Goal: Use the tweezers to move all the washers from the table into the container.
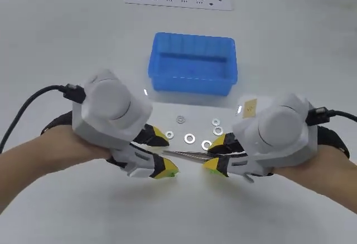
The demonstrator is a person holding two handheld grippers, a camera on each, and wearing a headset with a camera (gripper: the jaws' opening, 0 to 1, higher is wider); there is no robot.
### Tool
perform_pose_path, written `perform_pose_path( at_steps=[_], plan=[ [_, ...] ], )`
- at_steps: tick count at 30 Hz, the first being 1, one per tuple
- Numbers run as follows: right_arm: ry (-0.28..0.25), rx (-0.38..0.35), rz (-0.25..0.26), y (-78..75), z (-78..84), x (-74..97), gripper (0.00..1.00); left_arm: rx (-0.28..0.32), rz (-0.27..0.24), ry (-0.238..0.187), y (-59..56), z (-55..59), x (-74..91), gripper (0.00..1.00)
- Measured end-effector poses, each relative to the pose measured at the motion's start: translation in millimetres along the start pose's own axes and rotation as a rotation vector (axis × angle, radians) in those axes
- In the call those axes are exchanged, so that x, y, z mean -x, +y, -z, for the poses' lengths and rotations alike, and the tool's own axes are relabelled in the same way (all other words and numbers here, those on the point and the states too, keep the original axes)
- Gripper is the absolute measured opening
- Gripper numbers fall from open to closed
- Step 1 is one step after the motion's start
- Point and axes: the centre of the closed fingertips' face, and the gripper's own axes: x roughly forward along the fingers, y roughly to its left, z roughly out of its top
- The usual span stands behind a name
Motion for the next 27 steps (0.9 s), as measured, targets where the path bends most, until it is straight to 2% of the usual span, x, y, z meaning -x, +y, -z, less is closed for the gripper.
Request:
perform_pose_path(
  at_steps=[5, 15, 20, 25, 27],
  plan=[
    [0.017, 0.036, -0.004, 2.8, 0.5, -0.4, 0.12, -0.154, 0.005, 0.053, -0.5, 0.1, -2.5, 0.28],
    [0.037, 0.098, -0.018, 5.6, -0.7, -1.0, 0.09, -0.211, 0.023, 0.055, 2.1, -2.3, -3.9, 0.22],
    [0.033, 0.142, 0.006, 5.4, -2.0, -1.7, 0.08, -0.207, 0.047, 0.055, -1.0, -2.9, -5.2, 0.15],
    [0.002, 0.095, 0.016, 1.2, -3.9, 0.5, 0.07, -0.221, 0.043, 0.055, -0.7, -3.9, -6.6, 0.13],
    [-0.007, 0.115, 0.027, 1.4, -5.8, 2.4, 0.07, -0.218, 0.041, 0.055, 0.0, -4.3, -6.9, 0.12]
  ],
)
